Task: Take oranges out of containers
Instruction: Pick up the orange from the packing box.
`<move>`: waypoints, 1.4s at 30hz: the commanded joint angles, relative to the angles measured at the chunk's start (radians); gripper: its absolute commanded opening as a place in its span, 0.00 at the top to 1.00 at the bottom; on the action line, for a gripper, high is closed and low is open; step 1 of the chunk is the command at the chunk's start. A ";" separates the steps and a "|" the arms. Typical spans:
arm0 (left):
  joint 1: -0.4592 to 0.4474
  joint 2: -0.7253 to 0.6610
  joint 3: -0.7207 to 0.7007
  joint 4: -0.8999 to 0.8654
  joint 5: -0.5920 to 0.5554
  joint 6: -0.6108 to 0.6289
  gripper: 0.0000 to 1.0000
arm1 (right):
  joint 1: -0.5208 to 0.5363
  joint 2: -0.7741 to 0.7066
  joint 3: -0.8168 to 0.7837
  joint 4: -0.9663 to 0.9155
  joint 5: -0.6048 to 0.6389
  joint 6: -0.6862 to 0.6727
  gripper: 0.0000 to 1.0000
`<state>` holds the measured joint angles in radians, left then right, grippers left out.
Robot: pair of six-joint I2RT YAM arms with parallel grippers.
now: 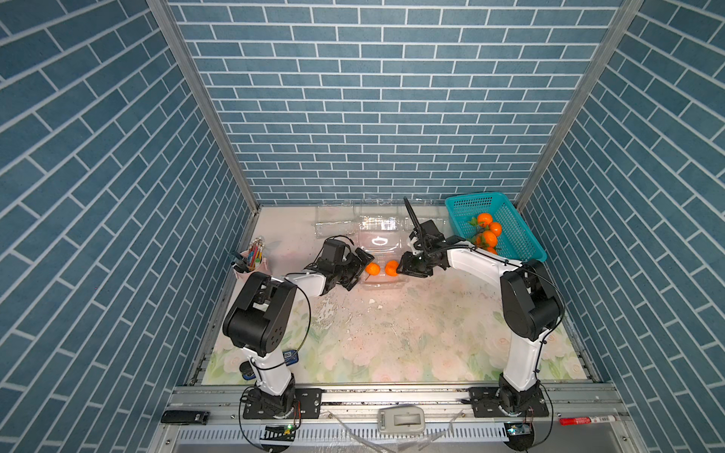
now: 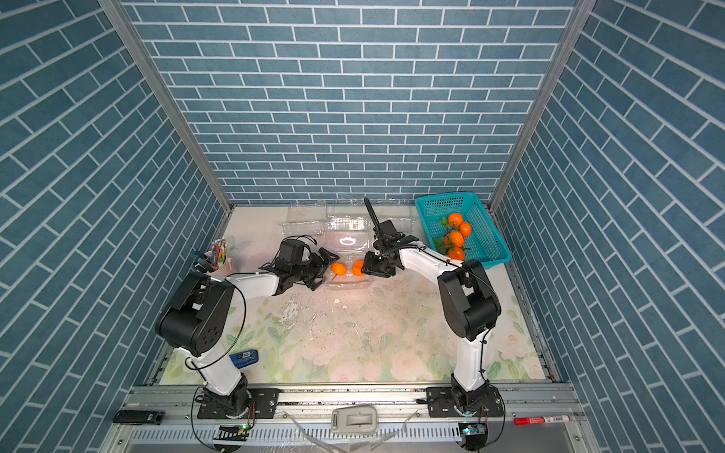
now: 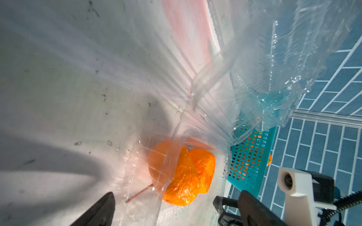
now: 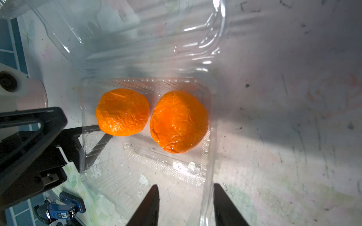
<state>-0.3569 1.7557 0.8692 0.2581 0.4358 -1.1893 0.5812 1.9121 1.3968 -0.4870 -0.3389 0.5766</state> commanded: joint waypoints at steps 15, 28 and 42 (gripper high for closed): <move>0.072 -0.155 0.050 -0.326 -0.007 0.233 0.01 | 0.012 -0.118 0.162 -0.147 0.164 -0.061 0.23; 0.024 -0.361 -0.014 -0.282 -0.012 0.300 0.01 | 0.098 0.047 0.266 -0.137 0.180 -0.065 0.36; 0.004 -0.322 -0.068 -0.188 0.020 0.262 0.01 | 0.161 0.177 0.314 -0.234 0.366 -0.133 0.40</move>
<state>-0.3458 1.4094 0.8089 0.0319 0.4408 -0.9203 0.7300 2.0609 1.6943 -0.6754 -0.0540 0.4900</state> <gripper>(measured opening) 0.994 0.596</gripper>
